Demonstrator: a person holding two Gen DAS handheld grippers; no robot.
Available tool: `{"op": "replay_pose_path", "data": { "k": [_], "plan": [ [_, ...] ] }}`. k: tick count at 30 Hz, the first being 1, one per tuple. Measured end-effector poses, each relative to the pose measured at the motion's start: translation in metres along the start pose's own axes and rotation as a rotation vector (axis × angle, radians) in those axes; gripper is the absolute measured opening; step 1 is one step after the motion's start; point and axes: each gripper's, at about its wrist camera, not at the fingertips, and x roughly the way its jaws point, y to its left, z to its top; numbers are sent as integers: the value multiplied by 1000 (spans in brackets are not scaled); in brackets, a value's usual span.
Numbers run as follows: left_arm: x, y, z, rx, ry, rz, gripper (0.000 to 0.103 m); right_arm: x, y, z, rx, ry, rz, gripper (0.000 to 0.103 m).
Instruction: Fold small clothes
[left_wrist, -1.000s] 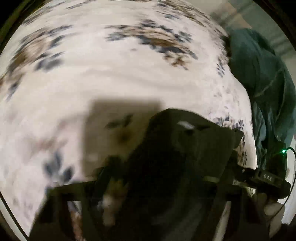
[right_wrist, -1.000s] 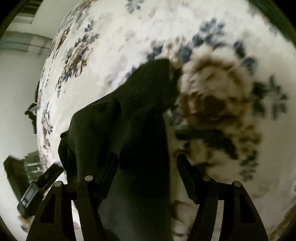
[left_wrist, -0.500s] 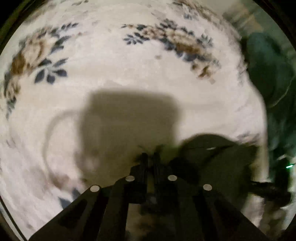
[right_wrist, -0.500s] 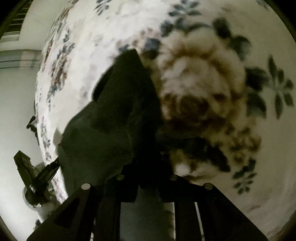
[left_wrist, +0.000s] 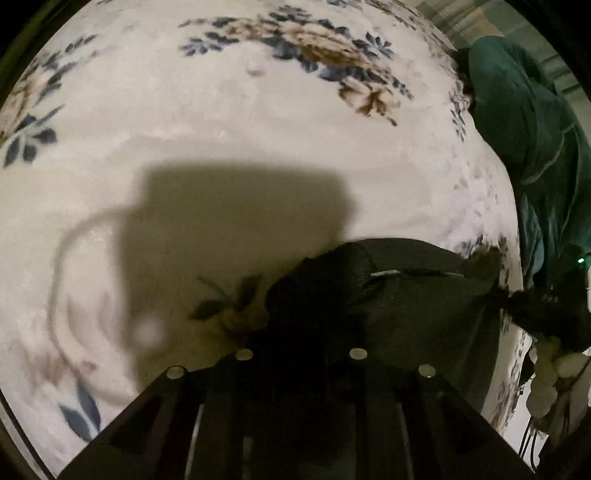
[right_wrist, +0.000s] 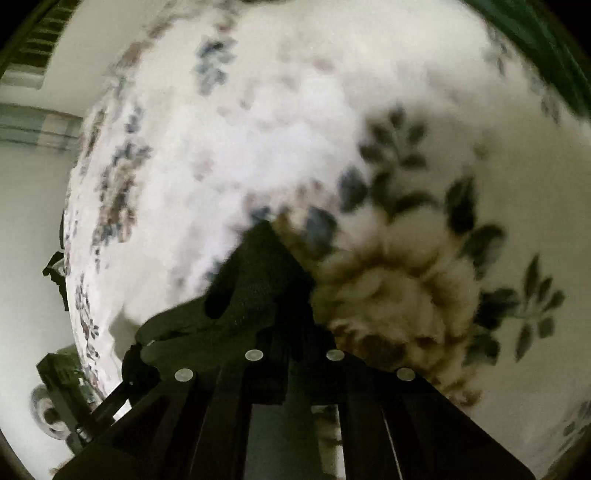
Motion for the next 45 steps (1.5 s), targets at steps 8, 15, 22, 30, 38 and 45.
{"op": "replay_pose_path", "data": {
  "k": [8, 15, 22, 30, 38, 45],
  "plan": [
    [-31, 2, -33, -37, 69, -106, 55, -27, -15, -87, 6, 107, 108, 62],
    [-29, 21, -39, 9, 2, -100, 14, 3, -30, -164, 101, 143, 131, 23],
    [-32, 41, -21, -27, 46, -180, 14, -14, -24, -167, 105, 84, 7, 14],
    [-75, 8, -50, 63, -5, -132, 66, -46, 1, -218, -9, 76, -60, 73],
    [-142, 3, -137, 126, -95, -11, 101, -56, -4, -323, -55, 138, -92, 98],
    [-156, 32, -267, 68, 38, 80, 101, -60, -50, -436, -25, 232, -44, 98]
  ]
}}
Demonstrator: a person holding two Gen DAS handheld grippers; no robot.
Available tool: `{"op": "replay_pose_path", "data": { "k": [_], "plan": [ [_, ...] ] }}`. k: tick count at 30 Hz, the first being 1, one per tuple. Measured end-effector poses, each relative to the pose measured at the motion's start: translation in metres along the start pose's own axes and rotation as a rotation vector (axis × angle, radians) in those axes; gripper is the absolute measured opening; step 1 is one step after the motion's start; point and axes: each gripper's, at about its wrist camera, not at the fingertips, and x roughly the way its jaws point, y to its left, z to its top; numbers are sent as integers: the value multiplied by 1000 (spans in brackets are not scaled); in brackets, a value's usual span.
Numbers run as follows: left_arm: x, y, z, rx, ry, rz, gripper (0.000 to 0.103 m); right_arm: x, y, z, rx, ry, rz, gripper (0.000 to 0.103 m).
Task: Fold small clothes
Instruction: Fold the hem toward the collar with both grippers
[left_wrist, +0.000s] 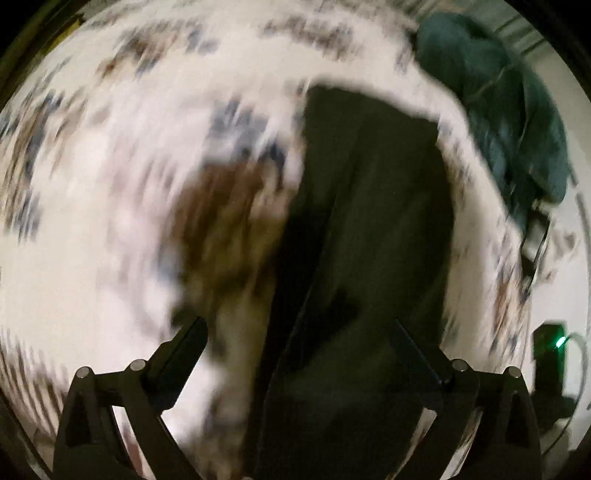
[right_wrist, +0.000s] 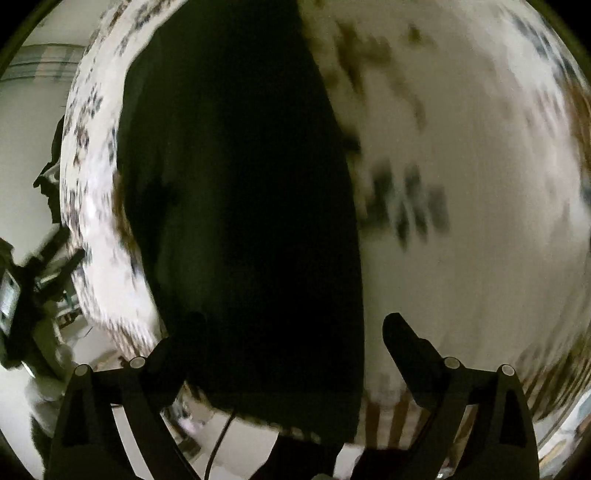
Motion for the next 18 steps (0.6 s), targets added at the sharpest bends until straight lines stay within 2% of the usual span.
{"op": "replay_pose_path", "data": {
  "k": [3, 7, 12, 14, 16, 18],
  "plan": [
    [12, 16, -66, -46, 103, 41, 101, 16, -22, -42, 37, 37, 38, 98],
    [31, 34, -122, -125, 181, 46, 101, 45, -52, -86, 93, 72, 78, 98],
    [71, 42, -160, -179, 257, -23, 101, 80, -74, -110, 130, 63, 159, 95],
    [79, 34, -167, -158, 249, -32, 100, 94, -74, -113, 139, 63, 208, 84],
    [79, 23, -169, -111, 219, -46, 98, 105, -73, -119, 154, 62, 253, 65],
    [73, 12, -170, -66, 179, -85, 73, 117, -66, -123, 163, 65, 305, 60]
  ]
}}
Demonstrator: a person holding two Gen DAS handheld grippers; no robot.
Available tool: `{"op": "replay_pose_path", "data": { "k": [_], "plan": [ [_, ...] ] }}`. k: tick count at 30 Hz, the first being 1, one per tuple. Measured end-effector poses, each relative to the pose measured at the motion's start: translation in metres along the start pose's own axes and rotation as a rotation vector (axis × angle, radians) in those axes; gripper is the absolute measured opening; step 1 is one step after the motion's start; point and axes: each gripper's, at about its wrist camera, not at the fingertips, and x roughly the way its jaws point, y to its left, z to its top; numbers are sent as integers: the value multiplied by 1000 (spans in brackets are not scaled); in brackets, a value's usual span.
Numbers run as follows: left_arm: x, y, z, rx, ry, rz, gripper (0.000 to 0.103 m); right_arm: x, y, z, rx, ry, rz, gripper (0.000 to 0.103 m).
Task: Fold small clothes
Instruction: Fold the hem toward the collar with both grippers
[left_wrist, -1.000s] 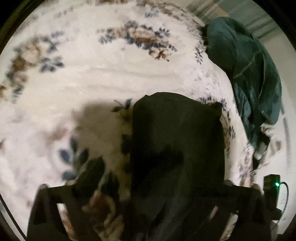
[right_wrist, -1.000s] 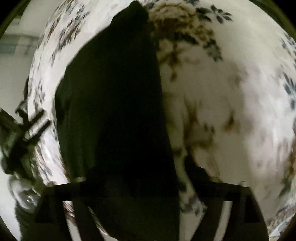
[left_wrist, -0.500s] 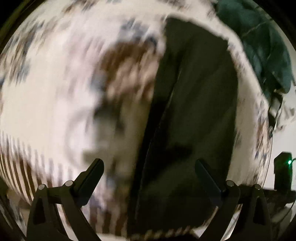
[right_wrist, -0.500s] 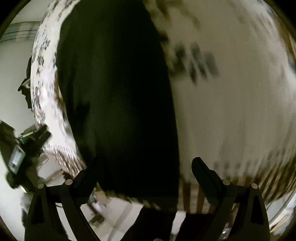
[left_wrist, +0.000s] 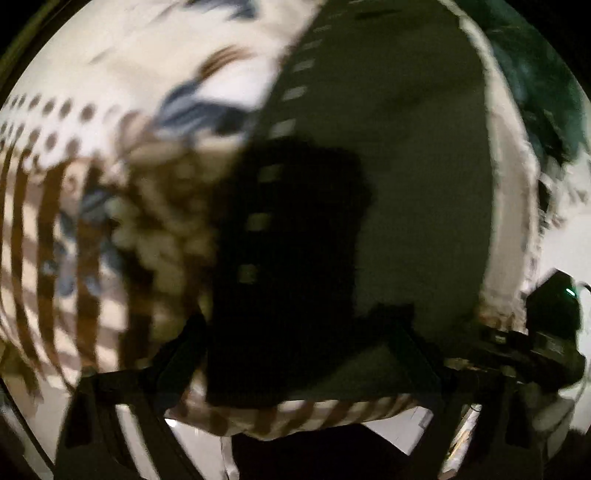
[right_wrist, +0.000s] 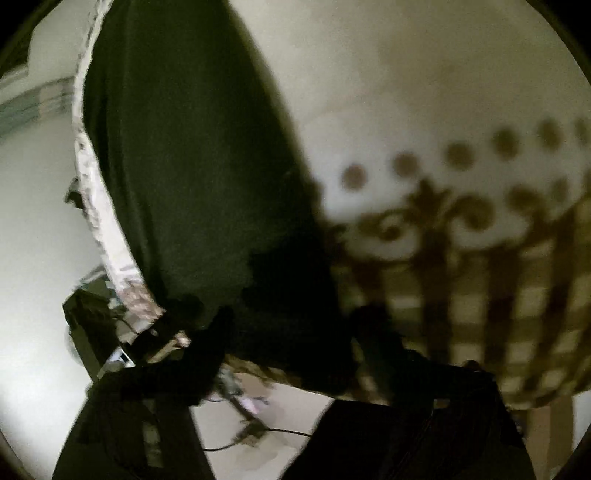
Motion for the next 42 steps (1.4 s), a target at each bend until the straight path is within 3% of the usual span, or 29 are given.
{"op": "replay_pose_path", "data": {
  "k": [1, 2, 4, 6, 7, 9, 12, 14, 17, 19, 21, 22, 23, 24, 28, 34, 40, 42],
  "plan": [
    [-2, -4, -2, 23, -8, 5, 46, 4, 1, -1, 5, 4, 19, 59],
    [-2, -4, -3, 32, -8, 4, 28, 8, 0, -2, 10, 2, 38, 59],
    [-1, 5, -1, -3, 0, -48, 29, 12, -1, -3, 15, -5, 60, 58],
    [4, 20, 1, -68, 18, -109, 37, 17, -7, -3, 29, 7, 76, 58],
    [9, 30, 3, -115, 42, -157, 47, 18, -11, -3, 46, 9, 88, 58],
    [15, 40, 0, -186, 48, -242, 53, 11, -20, -4, 76, 22, 107, 58],
    [17, 42, -1, -207, 51, -279, 62, 4, -24, -11, 42, 21, 78, 58],
    [18, 34, -1, -173, 51, -278, 74, 8, -27, -11, 42, 27, 81, 58],
    [18, 18, 1, -120, 44, -222, 76, 26, -16, -5, 37, 44, 79, 61],
    [17, 6, -2, -88, 26, -189, 74, 31, -7, -5, 29, 42, 87, 65],
    [11, -2, -5, -59, -4, -178, 55, 30, -2, -10, 1, 30, 87, 60],
    [8, -3, -8, -49, -18, -158, 26, 31, 1, -14, -7, 23, 83, 36],
    [6, -3, -10, -52, -28, -142, 14, 32, 2, -19, -4, 19, 93, 20],
    [0, -1, -13, -81, -47, -160, 14, 31, 1, -21, 8, 16, 111, 14],
    [-23, 3, -22, -147, -89, -221, 14, 13, 6, -40, 46, -31, 172, 12],
    [-78, -10, -17, -118, -162, -284, 14, -50, 27, -54, -22, -102, 203, 12],
    [-127, -48, 26, -46, -279, -305, 13, -107, 94, -38, -150, -216, 154, 12],
    [-142, -64, 49, -7, -331, -286, 12, -123, 128, -18, -213, -273, 91, 12]
  ]
}}
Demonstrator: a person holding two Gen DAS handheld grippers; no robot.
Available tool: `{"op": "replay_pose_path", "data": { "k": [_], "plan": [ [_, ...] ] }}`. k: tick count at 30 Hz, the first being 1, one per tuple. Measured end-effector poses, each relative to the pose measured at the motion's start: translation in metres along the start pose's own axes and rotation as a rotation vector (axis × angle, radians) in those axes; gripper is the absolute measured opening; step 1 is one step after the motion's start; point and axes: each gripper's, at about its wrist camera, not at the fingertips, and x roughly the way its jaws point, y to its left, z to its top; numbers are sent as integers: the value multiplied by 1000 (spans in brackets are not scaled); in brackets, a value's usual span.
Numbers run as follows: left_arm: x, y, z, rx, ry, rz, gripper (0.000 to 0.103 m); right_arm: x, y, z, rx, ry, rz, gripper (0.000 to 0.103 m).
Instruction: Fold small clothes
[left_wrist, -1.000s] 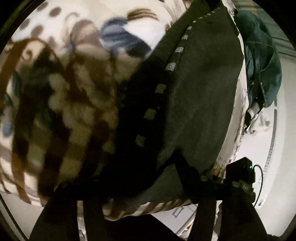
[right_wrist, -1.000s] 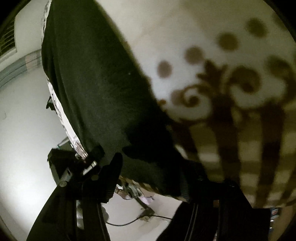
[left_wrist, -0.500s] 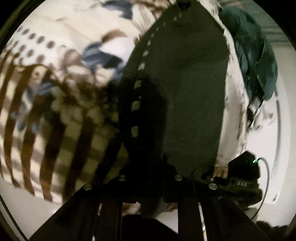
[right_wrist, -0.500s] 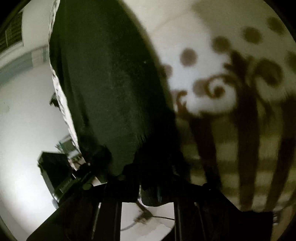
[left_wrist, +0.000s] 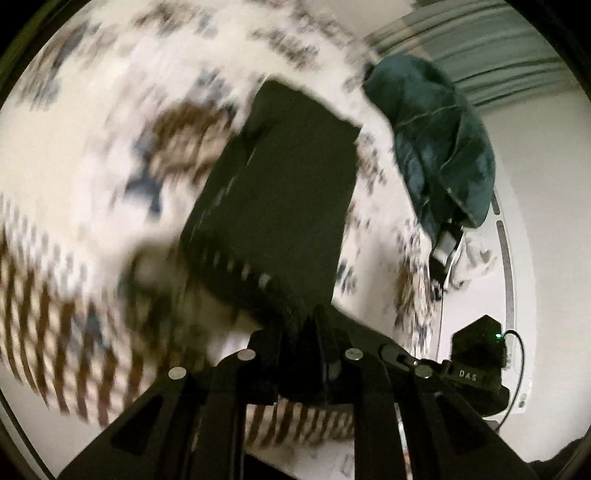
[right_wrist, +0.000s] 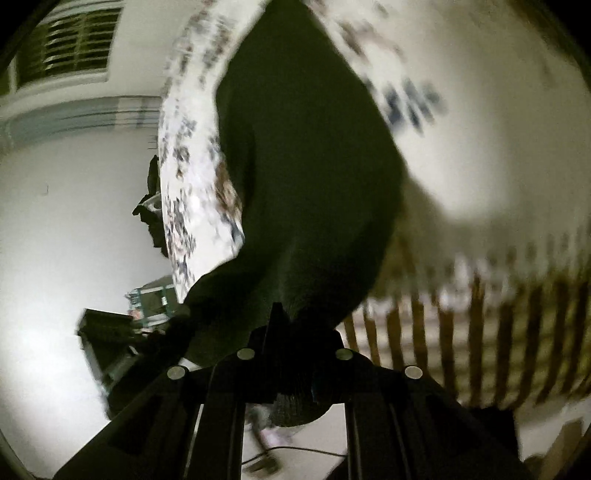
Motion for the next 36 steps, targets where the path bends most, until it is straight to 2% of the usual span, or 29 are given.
{"op": "replay_pose_path", "data": {
  "k": [4, 6, 8, 12, 15, 17, 18, 20, 21, 22, 23, 25, 28, 32, 36],
  "plan": [
    [3, -30, 61, 105, -94, 14, 8, -27, 14, 79, -60, -66, -90, 11],
    [7, -32, 92, 124, -107, -14, 8, -32, 20, 118, -62, -91, -126, 11],
    [19, -37, 122, 143, -118, -25, 7, -15, 31, 147, -60, -108, -143, 11],
    [49, -42, 181, 156, -111, -48, 7, 6, 46, 208, -47, -138, -168, 11],
    [80, -32, 226, 147, -92, -50, 7, 12, 51, 256, -23, -166, -182, 11],
    [100, -26, 245, 149, -55, -52, 7, 26, 48, 290, -21, -151, -208, 11],
    [117, -20, 256, 149, -10, -31, 7, 36, 42, 306, 0, -125, -206, 11],
    [135, -14, 265, 158, 44, 0, 10, 60, 23, 334, 40, -25, -207, 12],
    [143, -10, 266, 162, 79, 10, 16, 70, 13, 344, 57, 34, -228, 14],
    [149, -6, 264, 166, 112, 35, 42, 75, 5, 351, 64, 74, -241, 16],
    [154, -1, 260, 174, 142, 37, 73, 74, 1, 353, 59, 82, -242, 19],
    [158, 8, 249, 186, 180, 25, 77, 64, 0, 354, 18, 63, -262, 43],
    [167, 20, 231, 190, 246, 47, 77, 47, 1, 347, -64, 13, -305, 64],
    [184, 20, 220, 232, 286, 93, 77, 53, 1, 347, -140, 20, -309, 65],
    [208, -7, 214, 403, 313, 164, 77, 67, -1, 347, -150, 35, -293, 65]
  ]
}}
